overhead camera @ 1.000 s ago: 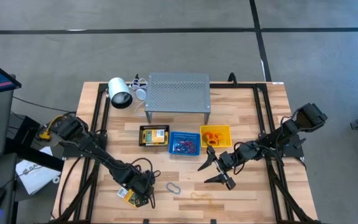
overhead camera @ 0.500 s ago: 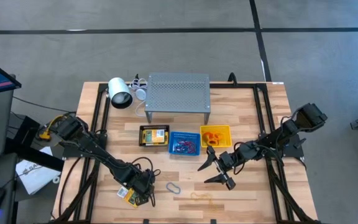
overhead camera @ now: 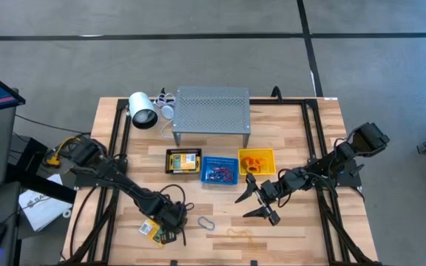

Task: Pick & Place Office Desk Supplies
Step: Put the blue rubber band into the blue bin

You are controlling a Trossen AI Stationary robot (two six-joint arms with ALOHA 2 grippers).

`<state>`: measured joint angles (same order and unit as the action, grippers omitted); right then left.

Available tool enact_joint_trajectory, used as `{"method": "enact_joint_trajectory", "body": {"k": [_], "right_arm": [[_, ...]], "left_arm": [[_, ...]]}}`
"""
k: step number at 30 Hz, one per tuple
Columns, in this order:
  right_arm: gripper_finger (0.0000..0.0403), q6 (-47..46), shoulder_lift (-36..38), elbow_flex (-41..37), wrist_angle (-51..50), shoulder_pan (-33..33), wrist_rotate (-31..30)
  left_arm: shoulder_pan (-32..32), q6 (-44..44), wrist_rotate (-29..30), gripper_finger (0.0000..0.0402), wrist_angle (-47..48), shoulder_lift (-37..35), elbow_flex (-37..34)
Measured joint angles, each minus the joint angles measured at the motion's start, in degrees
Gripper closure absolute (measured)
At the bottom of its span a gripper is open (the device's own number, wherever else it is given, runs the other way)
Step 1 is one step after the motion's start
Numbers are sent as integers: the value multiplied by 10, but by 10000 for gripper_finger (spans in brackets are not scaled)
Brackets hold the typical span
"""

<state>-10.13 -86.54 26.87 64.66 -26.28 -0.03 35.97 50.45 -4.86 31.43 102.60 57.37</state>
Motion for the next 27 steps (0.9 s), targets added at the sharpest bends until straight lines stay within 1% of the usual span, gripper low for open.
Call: {"method": "enact_joint_trajectory", "body": {"k": [2, 5, 10, 14, 20, 24, 27], "right_arm": [[163, 0, 0, 0, 0, 0, 0], [163, 0, 0, 0, 0, 0, 0], [163, 0, 0, 0, 0, 0, 0], [163, 0, 0, 0, 0, 0, 0], [163, -4, 0, 0, 1, 3, -1], [163, -5, 0, 0, 0, 6, -18], [163, -5, 0, 0, -5, 6, -34]], "left_arm": [[-7, -20, -28, 399, -4, 2, 9], [-18, -48, -53, 399, -2, 0, 15], [-37, -85, -55, 399, 3, -9, 21], [-53, -109, -51, 399, 10, -41, 21], [-80, -142, 1, 400, 14, -124, 22], [-101, -170, 62, 400, 25, -185, 22], [-121, -200, 94, 400, 23, -220, 22]]}}
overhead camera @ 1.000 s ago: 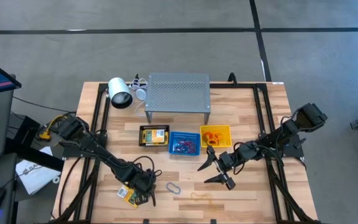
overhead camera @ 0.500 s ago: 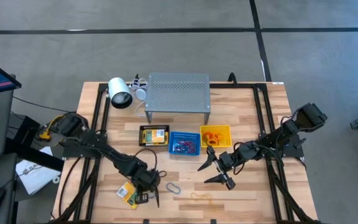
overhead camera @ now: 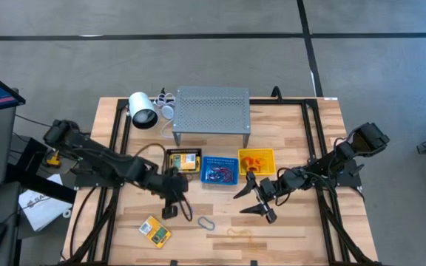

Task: Pick & Place Office Desk Supplies
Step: Put the blue rubber band into the blue bin

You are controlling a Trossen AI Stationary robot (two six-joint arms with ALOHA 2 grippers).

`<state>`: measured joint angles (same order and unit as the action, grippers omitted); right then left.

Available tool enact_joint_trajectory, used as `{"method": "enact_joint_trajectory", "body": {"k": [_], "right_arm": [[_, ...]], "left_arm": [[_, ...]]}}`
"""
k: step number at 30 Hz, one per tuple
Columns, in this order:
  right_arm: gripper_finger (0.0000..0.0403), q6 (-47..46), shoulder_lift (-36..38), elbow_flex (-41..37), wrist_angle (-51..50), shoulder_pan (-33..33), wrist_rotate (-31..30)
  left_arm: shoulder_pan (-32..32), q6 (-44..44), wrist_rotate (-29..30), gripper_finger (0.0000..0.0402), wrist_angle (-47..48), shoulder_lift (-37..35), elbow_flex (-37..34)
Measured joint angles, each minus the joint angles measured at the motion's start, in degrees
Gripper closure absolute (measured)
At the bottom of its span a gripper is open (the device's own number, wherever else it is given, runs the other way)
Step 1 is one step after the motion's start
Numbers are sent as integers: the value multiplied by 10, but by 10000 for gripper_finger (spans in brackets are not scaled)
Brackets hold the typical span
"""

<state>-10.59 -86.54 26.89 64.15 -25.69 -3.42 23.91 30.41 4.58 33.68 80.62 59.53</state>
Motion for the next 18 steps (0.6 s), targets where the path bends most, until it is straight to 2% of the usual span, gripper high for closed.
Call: {"method": "enact_joint_trajectory", "body": {"k": [7, 13, 18], "right_arm": [[163, 3, 0, 0, -4, 0, -67], [163, 5, 0, 0, -3, 7, -105], [163, 22, 0, 0, -3, 8, -154]], "left_arm": [[-47, -106, 62, 400, -31, -18, 0], [-98, -201, 66, 400, -152, -18, -12], [-136, -246, 65, 400, -191, -10, -12]]}}
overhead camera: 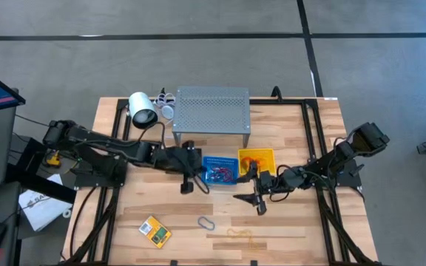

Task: Pick & Place Office Desk Supplies
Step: Put the blue rubber band into the blue bin

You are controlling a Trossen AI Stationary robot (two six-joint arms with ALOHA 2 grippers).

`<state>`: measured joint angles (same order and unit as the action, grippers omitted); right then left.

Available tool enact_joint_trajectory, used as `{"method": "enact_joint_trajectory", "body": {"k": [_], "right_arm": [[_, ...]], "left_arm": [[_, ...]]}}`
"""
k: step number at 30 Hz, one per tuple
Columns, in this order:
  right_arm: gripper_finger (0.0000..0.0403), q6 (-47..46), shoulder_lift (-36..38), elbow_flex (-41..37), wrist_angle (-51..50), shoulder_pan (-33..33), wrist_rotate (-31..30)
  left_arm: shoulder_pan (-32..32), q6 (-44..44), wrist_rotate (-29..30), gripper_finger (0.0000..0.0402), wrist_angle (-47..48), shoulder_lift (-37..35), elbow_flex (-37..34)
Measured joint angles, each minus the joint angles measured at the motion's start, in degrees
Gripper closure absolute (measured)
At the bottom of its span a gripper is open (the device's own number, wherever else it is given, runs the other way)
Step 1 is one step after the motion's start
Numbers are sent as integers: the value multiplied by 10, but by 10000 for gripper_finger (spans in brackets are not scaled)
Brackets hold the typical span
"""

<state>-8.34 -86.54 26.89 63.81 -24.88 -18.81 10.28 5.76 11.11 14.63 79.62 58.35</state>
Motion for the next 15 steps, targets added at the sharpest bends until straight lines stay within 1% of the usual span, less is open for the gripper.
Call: {"method": "enact_joint_trajectory", "body": {"k": [4, 8, 15], "right_arm": [[163, 42, 8, 0, -16, 0, -42], [163, 71, 38, 0, -58, 0, -76], [163, 74, 115, 0, -161, 0, -67]], "left_arm": [[-24, -19, -1, 400, -29, 12, 0], [-42, -28, -4, 400, -51, 40, -1], [-60, -43, -10, 400, -65, 81, -1]]}}
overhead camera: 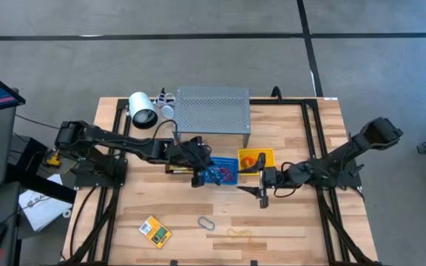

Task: Pick & Place Office Desk Supplies
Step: Put the blue rubber band into the blue bin

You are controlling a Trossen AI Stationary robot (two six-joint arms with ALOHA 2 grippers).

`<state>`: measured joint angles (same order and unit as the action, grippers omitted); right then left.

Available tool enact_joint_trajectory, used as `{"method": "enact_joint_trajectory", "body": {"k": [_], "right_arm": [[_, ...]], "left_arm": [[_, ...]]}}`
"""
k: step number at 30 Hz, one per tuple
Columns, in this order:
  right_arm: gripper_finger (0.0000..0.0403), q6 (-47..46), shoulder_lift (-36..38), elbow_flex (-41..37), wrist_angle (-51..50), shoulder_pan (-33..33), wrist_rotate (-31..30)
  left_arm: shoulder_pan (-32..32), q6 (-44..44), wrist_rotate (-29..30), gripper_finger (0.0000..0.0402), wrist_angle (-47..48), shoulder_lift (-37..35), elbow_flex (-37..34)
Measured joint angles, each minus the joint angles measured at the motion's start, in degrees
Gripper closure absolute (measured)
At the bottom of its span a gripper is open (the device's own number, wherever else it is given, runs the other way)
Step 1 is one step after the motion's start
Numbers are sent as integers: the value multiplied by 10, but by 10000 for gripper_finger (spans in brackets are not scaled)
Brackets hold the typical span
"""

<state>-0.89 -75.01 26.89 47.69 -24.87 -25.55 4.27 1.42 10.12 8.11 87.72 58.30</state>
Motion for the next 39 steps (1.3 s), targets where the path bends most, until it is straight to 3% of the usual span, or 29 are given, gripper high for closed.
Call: {"method": "enact_joint_trajectory", "body": {"k": [10, 25, 39], "right_arm": [[163, -7, 49, 0, -97, 22, -2], [163, -37, 31, 0, -101, 43, 0], [163, -46, 31, 0, -105, 43, 0]], "left_arm": [[-23, -12, 0, 400, -11, 7, 1], [-34, -11, 6, 400, -55, 105, 0], [-16, -11, 5, 393, -56, 123, 0]]}}
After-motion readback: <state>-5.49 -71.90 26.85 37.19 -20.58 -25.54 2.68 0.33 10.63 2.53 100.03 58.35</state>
